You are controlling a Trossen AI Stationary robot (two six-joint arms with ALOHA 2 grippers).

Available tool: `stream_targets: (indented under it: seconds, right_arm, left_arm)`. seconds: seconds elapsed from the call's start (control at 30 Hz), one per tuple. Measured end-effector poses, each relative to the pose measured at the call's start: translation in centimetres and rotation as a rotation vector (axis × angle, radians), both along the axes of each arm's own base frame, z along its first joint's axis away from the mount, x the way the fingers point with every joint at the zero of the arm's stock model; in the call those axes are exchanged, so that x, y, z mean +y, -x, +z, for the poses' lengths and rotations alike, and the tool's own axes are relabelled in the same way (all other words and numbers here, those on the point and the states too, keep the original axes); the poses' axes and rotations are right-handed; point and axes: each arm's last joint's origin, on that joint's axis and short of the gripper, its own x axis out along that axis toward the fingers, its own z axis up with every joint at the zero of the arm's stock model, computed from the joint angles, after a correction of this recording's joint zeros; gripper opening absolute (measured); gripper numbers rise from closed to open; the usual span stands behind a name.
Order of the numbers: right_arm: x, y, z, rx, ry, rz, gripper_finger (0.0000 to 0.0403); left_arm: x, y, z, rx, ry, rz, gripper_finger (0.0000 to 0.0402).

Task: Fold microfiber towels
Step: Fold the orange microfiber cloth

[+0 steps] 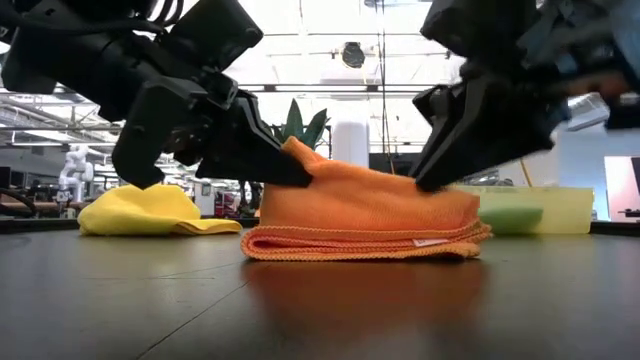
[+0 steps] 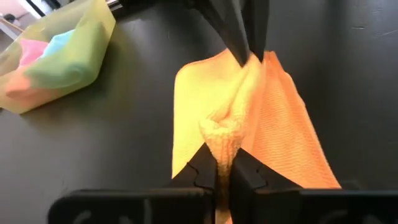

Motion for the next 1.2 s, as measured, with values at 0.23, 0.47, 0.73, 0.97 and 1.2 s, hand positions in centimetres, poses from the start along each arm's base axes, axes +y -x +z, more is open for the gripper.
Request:
stream_targets:
  seconds: [0.23,0.47,0.73,0.97,1.2]
  right_arm:
    - [-0.3,0.5,2.5,-0.057,-0.103,-0.063,0.014]
    - [-0.2,-0.9,0.5,-0.095,-0.119,-0.129,0.0221]
    - [-0.4,-1.3,-0.1,-0.127,-0.105,-0.193,0.017]
    - [-0.5,-1.2,-0.2,-0.114,-0.065,-0.17,0.0045]
    - [-1.2,-1.7,0.0,-0.15,0.024,-0.178,0.0011]
  left_arm:
    - [-0.4,0.1,0.1,-0.016,0.005,-0.006,0.0013]
    - [-0.4,0.0,0.3,-0.035,0.005,0.006,0.0008]
    - [-0.4,0.0,0.4,-0.05,0.013,0.008,0.0025]
    - [-0.6,0.1,0.5,-0.068,-0.015,0.05,0.0007]
    - [-1.1,0.4,0.7,-0.085,-0.068,0.083,0.007]
